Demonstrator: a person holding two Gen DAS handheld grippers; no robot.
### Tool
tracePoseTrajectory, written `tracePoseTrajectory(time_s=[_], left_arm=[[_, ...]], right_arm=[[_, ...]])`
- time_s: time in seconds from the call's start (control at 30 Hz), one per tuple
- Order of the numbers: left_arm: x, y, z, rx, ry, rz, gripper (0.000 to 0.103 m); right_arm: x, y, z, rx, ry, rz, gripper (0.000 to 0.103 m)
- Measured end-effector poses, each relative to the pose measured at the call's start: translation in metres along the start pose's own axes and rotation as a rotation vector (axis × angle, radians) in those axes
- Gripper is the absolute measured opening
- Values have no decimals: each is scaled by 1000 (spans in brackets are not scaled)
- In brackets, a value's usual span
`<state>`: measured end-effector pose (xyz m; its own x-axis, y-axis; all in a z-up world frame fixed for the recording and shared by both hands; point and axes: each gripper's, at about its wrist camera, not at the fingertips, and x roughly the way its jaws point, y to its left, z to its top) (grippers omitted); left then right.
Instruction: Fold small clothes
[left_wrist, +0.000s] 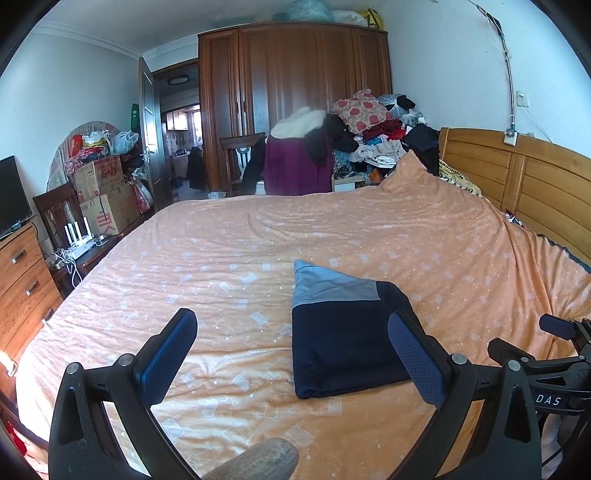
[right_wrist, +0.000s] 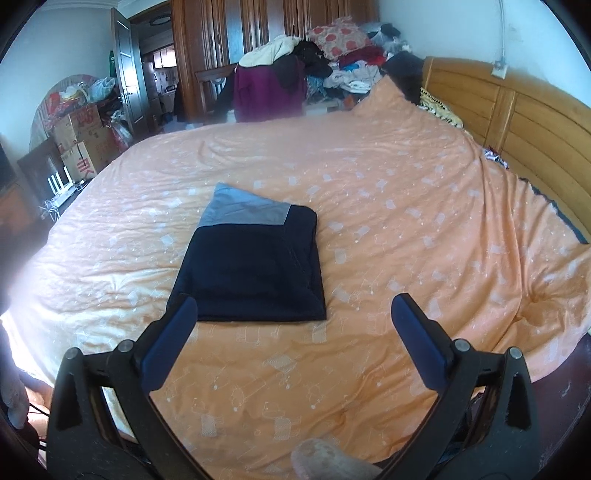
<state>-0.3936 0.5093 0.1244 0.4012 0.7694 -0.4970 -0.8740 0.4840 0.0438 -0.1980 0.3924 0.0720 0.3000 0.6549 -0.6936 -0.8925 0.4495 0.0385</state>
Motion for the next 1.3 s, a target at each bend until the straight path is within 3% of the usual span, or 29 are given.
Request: tracePoseTrajectory(time_s=[1.3], left_arm=[[26, -9, -8, 5, 68, -34, 103]], right_arm=[[11, 2, 1, -3, 41, 30, 103]])
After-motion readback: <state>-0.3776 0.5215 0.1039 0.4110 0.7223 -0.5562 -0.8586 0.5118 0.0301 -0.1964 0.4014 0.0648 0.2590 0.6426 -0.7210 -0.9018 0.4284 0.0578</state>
